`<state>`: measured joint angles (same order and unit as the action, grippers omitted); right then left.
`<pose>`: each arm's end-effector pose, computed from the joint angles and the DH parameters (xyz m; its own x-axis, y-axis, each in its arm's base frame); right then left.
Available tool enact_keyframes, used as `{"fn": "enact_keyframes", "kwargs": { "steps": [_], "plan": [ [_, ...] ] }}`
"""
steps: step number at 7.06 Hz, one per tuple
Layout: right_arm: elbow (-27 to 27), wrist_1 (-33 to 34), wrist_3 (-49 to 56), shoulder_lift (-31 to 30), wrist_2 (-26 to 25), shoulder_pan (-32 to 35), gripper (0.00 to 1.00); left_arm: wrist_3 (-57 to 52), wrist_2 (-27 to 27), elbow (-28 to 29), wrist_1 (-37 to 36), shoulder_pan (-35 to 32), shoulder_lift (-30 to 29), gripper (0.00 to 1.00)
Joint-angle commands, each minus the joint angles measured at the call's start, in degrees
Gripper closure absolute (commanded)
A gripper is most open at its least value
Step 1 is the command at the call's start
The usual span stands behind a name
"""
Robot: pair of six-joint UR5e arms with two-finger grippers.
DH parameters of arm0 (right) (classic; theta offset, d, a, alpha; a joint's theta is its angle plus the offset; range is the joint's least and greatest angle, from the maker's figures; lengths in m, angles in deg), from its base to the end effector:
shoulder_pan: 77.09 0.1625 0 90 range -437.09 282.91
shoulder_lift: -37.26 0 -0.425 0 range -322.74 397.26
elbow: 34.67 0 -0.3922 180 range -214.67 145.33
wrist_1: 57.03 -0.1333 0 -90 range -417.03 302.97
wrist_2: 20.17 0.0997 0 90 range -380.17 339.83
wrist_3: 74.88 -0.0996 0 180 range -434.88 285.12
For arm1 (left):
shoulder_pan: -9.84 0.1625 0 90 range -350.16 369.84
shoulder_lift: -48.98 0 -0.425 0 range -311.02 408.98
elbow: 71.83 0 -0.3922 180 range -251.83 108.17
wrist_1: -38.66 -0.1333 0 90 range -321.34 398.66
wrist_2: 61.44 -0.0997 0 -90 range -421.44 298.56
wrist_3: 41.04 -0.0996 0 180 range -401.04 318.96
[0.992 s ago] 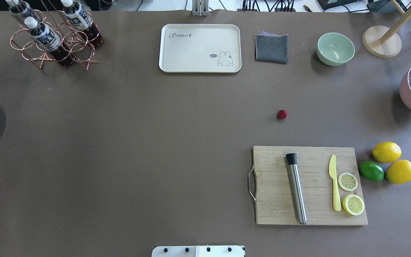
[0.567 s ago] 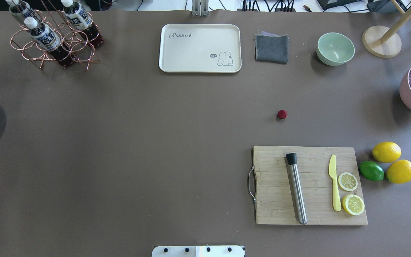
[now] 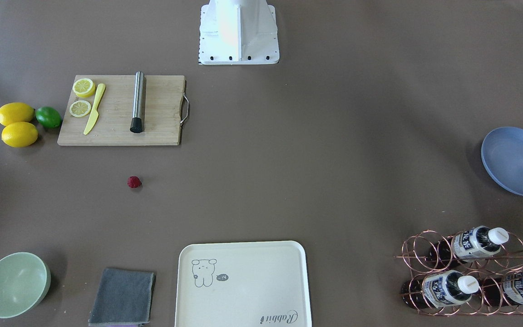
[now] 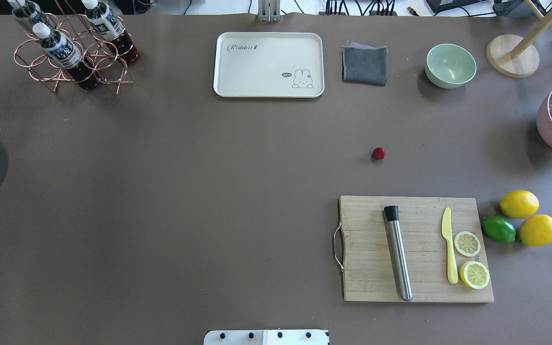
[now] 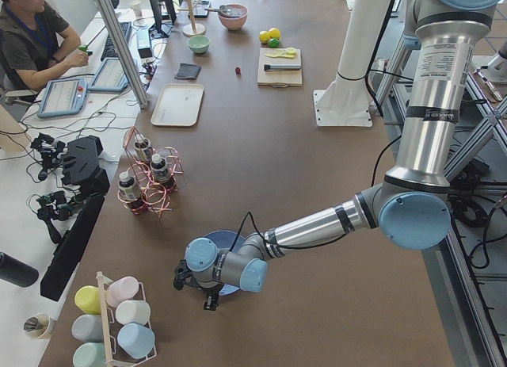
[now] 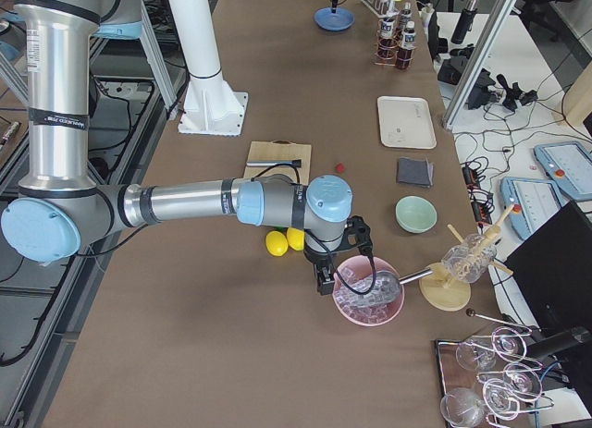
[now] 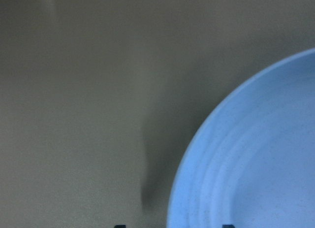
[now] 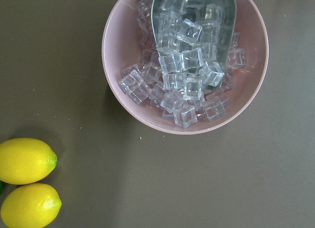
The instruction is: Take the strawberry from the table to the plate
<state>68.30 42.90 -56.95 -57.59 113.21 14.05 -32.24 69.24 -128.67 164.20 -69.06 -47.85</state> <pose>0.0738 -0.4483 0.6061 0.6971 -0.2732 0.6629 0.2047 0.9619 0.1813 0.0316 -0.5161 0.8170 0.7446 0.0973 -0.6603 -0.0770 0.9952 0.0597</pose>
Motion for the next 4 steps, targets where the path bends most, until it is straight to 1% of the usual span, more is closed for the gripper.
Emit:
{"fn": "enact_keyframes", "kwargs": {
  "steps": [1, 2, 3, 4],
  "plan": [
    [0.03, 0.00, 0.00, 0.10, 0.04, 0.00, 0.00, 3.75, 0.01, 0.15, 1.71, 0.94, -0.03, 0.82],
    [0.03, 0.00, 0.00, 0.10, -0.05, 0.00, 0.00, 5.34, -0.08, 0.15, 2.25, 1.03, -0.03, 1.00],
    [0.03, 0.00, 0.00, 0.10, 0.04, 0.00, 0.00, 5.62, 0.01, -0.03, 2.25, 1.12, -0.03, 1.00],
    [0.03, 0.00, 0.00, 0.28, 0.04, 0.00, 0.00, 5.71, 2.71, -0.90, 2.25, 1.03, -0.03, 1.00]
  ]
}}
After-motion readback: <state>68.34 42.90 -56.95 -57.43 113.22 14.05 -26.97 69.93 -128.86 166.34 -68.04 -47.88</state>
